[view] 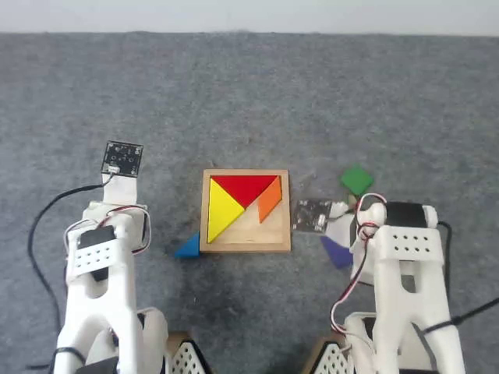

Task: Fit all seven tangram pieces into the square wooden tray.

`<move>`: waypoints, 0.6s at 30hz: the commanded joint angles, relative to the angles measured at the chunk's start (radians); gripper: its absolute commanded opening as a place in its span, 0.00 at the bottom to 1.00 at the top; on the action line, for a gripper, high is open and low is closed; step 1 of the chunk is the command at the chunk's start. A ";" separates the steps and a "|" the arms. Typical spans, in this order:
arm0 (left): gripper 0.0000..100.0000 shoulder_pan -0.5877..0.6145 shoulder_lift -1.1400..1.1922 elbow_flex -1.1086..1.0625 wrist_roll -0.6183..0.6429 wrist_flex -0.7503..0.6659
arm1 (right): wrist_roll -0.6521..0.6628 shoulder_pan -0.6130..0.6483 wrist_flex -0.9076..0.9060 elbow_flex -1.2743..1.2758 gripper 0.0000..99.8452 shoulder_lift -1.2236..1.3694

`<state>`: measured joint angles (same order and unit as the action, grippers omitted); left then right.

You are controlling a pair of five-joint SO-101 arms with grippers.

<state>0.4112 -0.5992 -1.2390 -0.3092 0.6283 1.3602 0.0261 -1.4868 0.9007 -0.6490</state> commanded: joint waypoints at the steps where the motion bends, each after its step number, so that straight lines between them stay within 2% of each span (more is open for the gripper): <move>1: 0.02 0.005 -0.031 0.005 -0.012 -0.021 | 0.051 -0.004 -0.010 -0.006 0.26 -0.028; 8: 0.02 0.005 -0.031 0.005 -0.012 -0.021 | 0.044 0.134 -0.001 0.054 0.26 -0.027; 11: 0.02 0.005 -0.031 0.004 -0.012 -0.020 | -0.006 0.200 0.002 0.057 0.27 -0.027; 18: 0.02 0.005 -0.031 0.004 -0.012 -0.020 | -0.020 0.216 0.085 0.075 0.40 0.016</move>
<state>0.4127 -0.5992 -1.2390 -0.3092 0.6283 1.3571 0.2317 -1.4408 0.9805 -0.6490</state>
